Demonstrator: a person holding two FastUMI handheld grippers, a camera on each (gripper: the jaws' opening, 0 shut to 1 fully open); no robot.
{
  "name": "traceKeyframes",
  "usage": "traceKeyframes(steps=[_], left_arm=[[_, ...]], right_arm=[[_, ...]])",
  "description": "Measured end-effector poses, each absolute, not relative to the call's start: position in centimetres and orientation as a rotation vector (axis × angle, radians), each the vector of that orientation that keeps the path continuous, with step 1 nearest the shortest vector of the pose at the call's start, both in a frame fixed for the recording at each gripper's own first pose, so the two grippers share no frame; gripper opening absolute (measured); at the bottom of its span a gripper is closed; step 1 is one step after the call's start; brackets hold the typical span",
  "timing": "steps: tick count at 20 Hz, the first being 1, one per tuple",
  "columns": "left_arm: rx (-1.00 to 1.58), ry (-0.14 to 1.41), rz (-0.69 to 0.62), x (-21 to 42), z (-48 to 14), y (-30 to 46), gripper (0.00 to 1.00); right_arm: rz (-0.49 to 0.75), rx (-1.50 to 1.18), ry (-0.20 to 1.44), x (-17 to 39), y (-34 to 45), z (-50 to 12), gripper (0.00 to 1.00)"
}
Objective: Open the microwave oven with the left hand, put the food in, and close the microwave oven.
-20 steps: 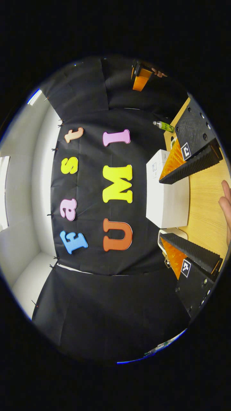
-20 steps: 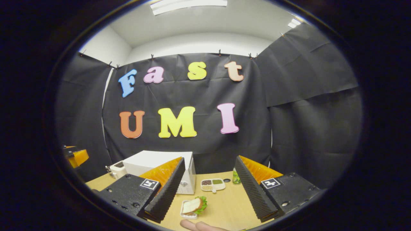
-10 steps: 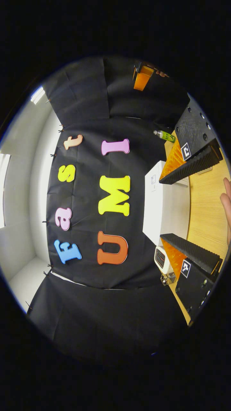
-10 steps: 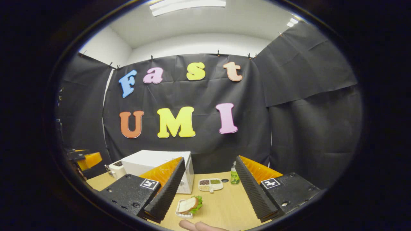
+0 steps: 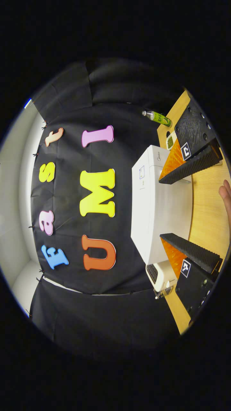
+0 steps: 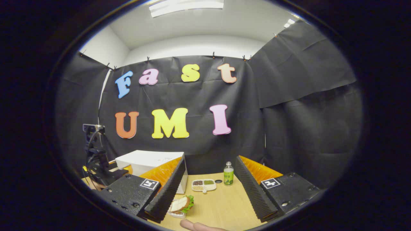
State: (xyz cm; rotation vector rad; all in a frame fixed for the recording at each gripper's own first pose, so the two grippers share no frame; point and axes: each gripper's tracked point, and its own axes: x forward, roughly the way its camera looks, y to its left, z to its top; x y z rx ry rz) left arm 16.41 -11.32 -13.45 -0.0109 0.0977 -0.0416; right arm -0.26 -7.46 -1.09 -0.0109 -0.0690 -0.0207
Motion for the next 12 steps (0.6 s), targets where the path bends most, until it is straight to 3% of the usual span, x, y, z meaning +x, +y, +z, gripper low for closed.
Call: traceKeyframes(steps=[4, 5, 6, 8, 9, 10, 11, 12], left_arm=[[-0.047, 0.154, -0.089, 20.2, -18.7, -14.4, 0.96], [-0.051, 0.159, -0.101, 21.2, -19.7, -15.0, 0.96], [-0.050, 0.167, -0.111, 21.9, -20.8, -15.6, 0.96], [-0.058, 0.165, -0.142, 23.4, -22.3, -17.0, 0.96], [-0.063, 0.166, -0.150, 24.0, -23.0, -17.5, 0.96], [-0.062, 0.153, -0.147, 24.6, -23.4, -17.7, 0.84], [-0.062, 0.148, -0.165, 25.0, -23.7, -18.4, 0.96], [-0.062, 0.112, -0.191, 25.0, -23.2, -19.1, 0.94]], right_arm=[[-0.034, -0.004, -0.054, 0.5, -8.4, -2.0, 0.91], [-0.029, -0.007, -0.051, 0.4, -8.6, -2.3, 1.00], [-0.025, -0.008, -0.052, 0.4, -8.7, -2.4, 0.92], [-0.024, -0.011, -0.064, 0.3, -9.0, -2.5, 0.91], [-0.023, -0.012, -0.071, 0.3, -9.2, -2.8, 1.00], [-0.021, -0.014, -0.079, 0.3, -9.3, -2.9, 0.91], [-0.018, -0.018, -0.084, 0.3, -9.4, -3.2, 0.91], [-0.018, -0.022, -0.088, 0.4, -9.6, -3.4, 1.00]])
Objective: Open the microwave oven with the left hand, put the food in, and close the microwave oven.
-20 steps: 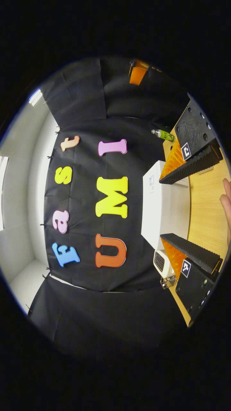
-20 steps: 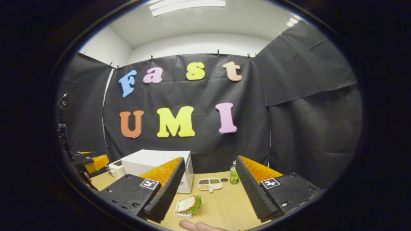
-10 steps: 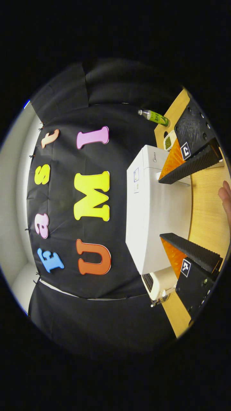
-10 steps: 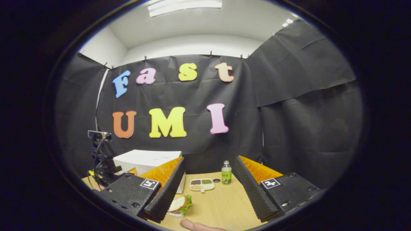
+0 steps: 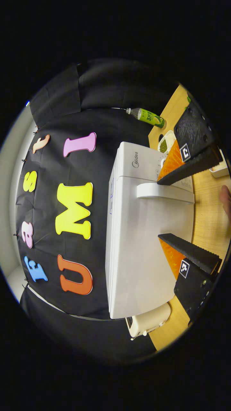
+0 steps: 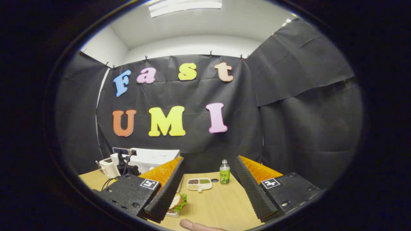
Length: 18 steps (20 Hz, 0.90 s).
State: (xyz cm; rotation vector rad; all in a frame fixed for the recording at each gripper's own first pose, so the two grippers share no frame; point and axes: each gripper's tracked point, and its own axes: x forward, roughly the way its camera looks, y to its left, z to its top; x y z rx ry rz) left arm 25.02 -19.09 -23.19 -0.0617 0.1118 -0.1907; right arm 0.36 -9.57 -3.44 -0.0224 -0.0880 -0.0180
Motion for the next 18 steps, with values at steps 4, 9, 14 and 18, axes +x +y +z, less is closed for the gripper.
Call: traceKeyframes(steps=[4, 9, 14, 18], left_arm=[[0.034, 0.081, -0.194, 26.0, -23.4, -20.5, 0.80], [-0.004, 0.106, -0.126, 27.6, -24.1, -20.0, 0.72], [0.018, 0.086, -0.124, 27.3, -23.9, -20.2, 0.68], [0.050, 0.092, -0.130, 27.3, -24.4, -19.8, 0.70]], right_arm=[[-0.026, 0.005, -0.098, 1.0, -10.4, -4.4, 1.00], [-0.010, -0.011, -0.082, 1.6, -11.1, -5.4, 1.00], [-0.007, -0.013, -0.089, 1.5, -11.5, -5.8, 0.91], [0.001, -0.016, -0.079, 1.4, -11.5, -6.0, 0.91]])
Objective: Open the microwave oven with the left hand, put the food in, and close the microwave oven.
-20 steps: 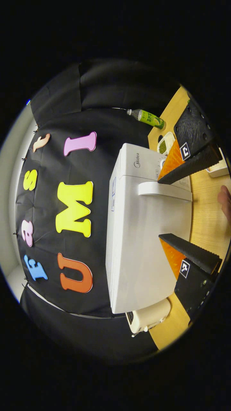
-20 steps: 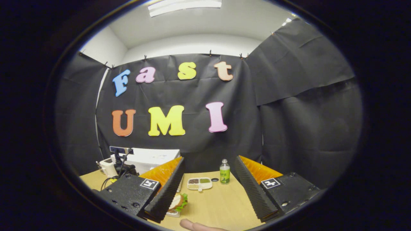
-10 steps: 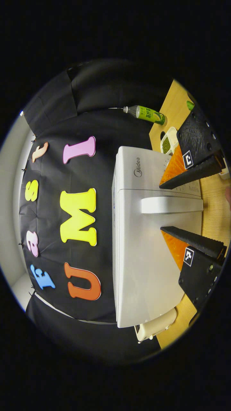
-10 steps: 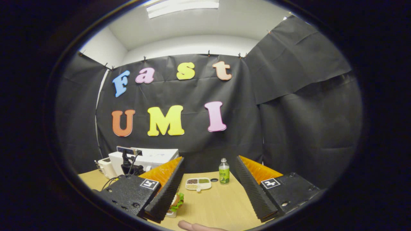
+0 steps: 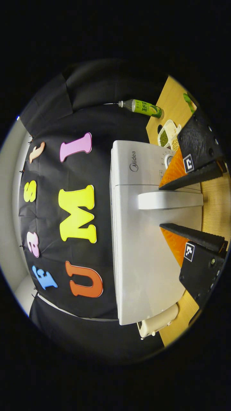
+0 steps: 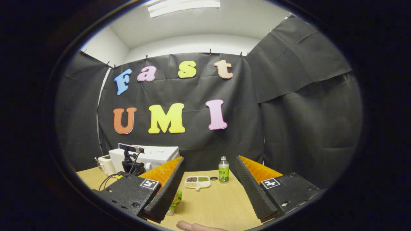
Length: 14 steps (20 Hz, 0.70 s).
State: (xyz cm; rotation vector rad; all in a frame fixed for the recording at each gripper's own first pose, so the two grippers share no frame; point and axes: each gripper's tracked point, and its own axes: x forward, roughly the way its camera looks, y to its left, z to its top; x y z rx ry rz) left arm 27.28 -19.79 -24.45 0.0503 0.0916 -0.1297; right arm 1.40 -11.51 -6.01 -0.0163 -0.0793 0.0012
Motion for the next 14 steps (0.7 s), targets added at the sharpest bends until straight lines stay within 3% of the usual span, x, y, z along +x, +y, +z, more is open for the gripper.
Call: traceKeyframes(steps=[1, 2, 4, 5, 8, 9, 13, 14], left_arm=[[0.047, 0.093, -0.134, 27.4, -24.4, -19.9, 0.57], [0.033, 0.101, -0.143, 27.3, -24.5, -20.0, 0.56], [-0.032, 0.132, -0.195, 26.8, -24.7, -21.2, 0.42], [-0.034, 0.147, -0.208, 26.8, -24.8, -20.9, 0.21], [-0.048, 0.166, -0.273, 26.5, -24.9, -21.1, 0.17], [-0.046, 0.167, -0.276, 26.4, -24.9, -21.1, 0.08], [-0.056, 0.156, -0.261, 24.9, -24.5, -20.8, 0.08], [-0.034, 0.152, -0.279, 24.3, -24.8, -20.5, 0.08]], right_arm=[[-0.002, -0.020, -0.081, 1.4, -11.6, -5.9, 0.91], [-0.011, -0.021, -0.082, 1.3, -11.9, -5.9, 0.91], [-0.013, -0.022, -0.080, 1.3, -11.8, -5.9, 0.91], [-0.011, -0.024, -0.078, 1.2, -11.7, -5.9, 0.91], [-0.016, -0.018, -0.082, 0.7, -11.9, -5.8, 0.91], [-0.017, -0.015, -0.081, 0.6, -12.0, -5.8, 0.91], [-0.008, -0.022, -0.081, 0.1, -11.6, -5.6, 0.91], [-0.007, -0.026, -0.080, 0.1, -11.6, -5.6, 1.00]])
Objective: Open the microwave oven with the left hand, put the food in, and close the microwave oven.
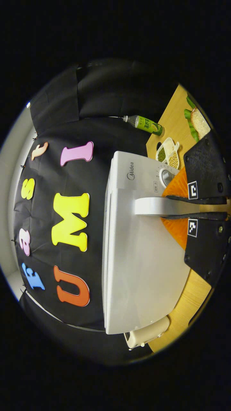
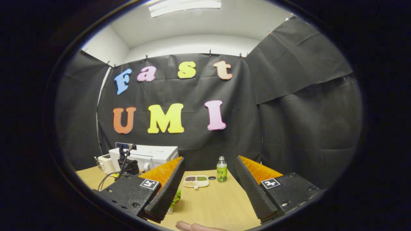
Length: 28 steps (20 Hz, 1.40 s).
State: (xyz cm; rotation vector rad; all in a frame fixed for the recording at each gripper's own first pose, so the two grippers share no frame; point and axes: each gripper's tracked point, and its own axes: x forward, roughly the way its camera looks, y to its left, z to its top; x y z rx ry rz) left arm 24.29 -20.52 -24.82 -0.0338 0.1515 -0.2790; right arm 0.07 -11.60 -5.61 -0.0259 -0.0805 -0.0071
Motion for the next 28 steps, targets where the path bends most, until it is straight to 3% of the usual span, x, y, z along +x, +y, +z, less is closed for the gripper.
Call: traceKeyframes(steps=[2, 3, 4, 6, 7, 11, 12, 18, 23, 24, 28], left_arm=[[-0.043, 0.148, -0.323, 22.7, -24.8, -20.0, 0.08], [-0.054, 0.143, -0.338, 21.9, -24.6, -19.7, 0.08], [-0.050, 0.153, -0.348, 21.1, -24.8, -19.3, 0.08], [-0.036, 0.130, -0.363, 19.6, -24.5, -18.6, 0.08], [-0.027, 0.116, -0.372, 18.8, -24.5, -18.2, 0.08], [-0.052, 0.130, -0.422, 15.4, -24.6, -16.1, 0.08], [-0.057, 0.128, -0.435, 14.3, -24.5, -15.3, 0.07], [-0.050, 0.086, -0.503, 9.2, -24.5, -9.8, 0.08], [-0.031, 0.084, -0.466, 6.2, -24.7, -4.2, 0.08], [-0.033, 0.085, -0.454, 5.7, -24.8, -3.0, 0.08], [-0.016, 0.075, -0.387, 4.2, -25.0, 2.2, 0.07]], right_arm=[[0.009, -0.034, -0.071, -0.2, -10.9, -5.6, 1.00], [0.021, -0.040, -0.074, -0.3, -10.3, -5.4, 0.91], [0.030, -0.041, -0.075, -0.5, -9.9, -5.2, 1.00], [0.052, -0.033, -0.071, -1.0, -9.0, -5.0, 1.00], [0.062, -0.030, -0.070, -1.3, -8.5, -4.9, 0.91], [0.064, -0.036, -0.091, -2.7, -7.6, -4.2, 0.91], [0.066, -0.031, -0.093, -3.1, -7.3, -4.4, 1.00], [0.123, -0.028, -0.036, -4.7, -4.1, -4.7, 1.00], [0.177, -0.025, 0.001, -5.9, -1.3, -5.2, 1.00], [0.184, -0.022, 0.006, -6.1, -0.9, -5.3, 0.91], [0.208, -0.024, 0.018, -6.6, 0.8, -5.4, 0.91]])
